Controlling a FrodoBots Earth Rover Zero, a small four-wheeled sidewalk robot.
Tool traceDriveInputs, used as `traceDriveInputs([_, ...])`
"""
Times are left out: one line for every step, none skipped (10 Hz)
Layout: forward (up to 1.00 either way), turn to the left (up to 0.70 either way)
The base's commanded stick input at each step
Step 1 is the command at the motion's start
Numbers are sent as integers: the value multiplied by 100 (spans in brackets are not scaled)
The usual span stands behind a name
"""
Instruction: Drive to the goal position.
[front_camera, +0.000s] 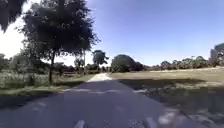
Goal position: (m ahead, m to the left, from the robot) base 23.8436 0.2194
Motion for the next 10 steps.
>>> traceDriveInputs([70, 0])
traceDriveInputs([70, 0])
traceDriveInputs([70, 0])
traceDriveInputs([70, 0])
traceDriveInputs([70, 0])
traceDriveInputs([70, 0])
traceDriveInputs([70, 0])
traceDriveInputs([70, 0])
traceDriveInputs([70, 0])
traceDriveInputs([70, 0])
